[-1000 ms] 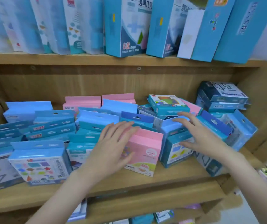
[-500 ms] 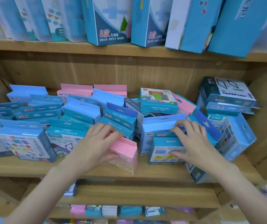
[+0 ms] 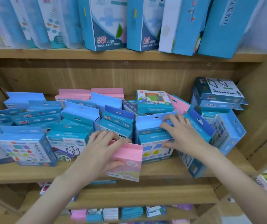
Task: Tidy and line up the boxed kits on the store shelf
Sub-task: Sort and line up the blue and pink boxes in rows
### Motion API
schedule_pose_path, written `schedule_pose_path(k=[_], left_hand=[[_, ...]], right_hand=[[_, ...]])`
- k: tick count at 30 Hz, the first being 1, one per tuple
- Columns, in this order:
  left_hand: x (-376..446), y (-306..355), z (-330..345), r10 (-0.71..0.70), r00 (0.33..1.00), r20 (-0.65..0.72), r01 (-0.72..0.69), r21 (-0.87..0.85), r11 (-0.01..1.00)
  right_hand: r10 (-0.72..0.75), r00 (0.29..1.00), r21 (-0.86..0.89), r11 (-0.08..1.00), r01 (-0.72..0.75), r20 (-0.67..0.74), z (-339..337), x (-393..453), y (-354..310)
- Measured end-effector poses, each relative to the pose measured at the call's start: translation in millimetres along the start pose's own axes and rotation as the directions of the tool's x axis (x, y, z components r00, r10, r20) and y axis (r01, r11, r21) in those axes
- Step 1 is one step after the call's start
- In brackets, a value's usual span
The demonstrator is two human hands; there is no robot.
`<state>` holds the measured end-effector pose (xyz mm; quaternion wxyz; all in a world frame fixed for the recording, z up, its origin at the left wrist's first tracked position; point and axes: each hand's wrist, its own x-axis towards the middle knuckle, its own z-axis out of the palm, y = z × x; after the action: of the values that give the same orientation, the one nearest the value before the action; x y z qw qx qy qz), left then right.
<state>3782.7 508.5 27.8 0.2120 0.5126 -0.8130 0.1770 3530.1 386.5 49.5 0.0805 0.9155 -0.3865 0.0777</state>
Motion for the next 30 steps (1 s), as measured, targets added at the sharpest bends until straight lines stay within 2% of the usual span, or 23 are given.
schedule_pose_path(k=[5, 11, 14, 17, 20, 26, 30], left_hand=[[5, 9, 4, -0.051, 0.997, -0.056, 0.051, 0.011, 0.999], [7, 3, 9, -0.071, 0.995, -0.069, 0.073, 0.029, 0.997], [8, 3, 11, -0.083, 0.994, -0.065, 0.085, 0.021, 0.996], [15, -1, 18, -0.110, 0.990, -0.084, 0.112, 0.023, 0.993], [22, -8, 25, -0.099, 0.992, -0.082, 0.104, 0.052, 0.993], [30, -23, 30, 0.013, 0.999, -0.040, -0.008, 0.127, 0.992], [24, -25, 29, -0.012, 1.000, -0.014, 0.015, 0.182, 0.983]], right_hand=[[0.101, 0.980, 0.099, 0.991, -0.085, -0.171, 14, -16, 0], [0.099, 0.965, 0.040, 0.995, -0.092, -0.241, 4, -28, 5], [0.043, 0.981, 0.088, 0.996, -0.026, -0.189, -2, -37, 5], [0.123, 0.990, 0.298, 0.950, -0.098, -0.066, -17, -43, 14], [0.157, 0.986, 0.407, 0.906, -0.119, -0.061, -45, -43, 28], [0.009, 0.998, 0.569, 0.821, -0.043, 0.062, -63, -44, 29], [-0.045, 0.995, 0.593, 0.805, -0.019, 0.092, -44, -37, 14]])
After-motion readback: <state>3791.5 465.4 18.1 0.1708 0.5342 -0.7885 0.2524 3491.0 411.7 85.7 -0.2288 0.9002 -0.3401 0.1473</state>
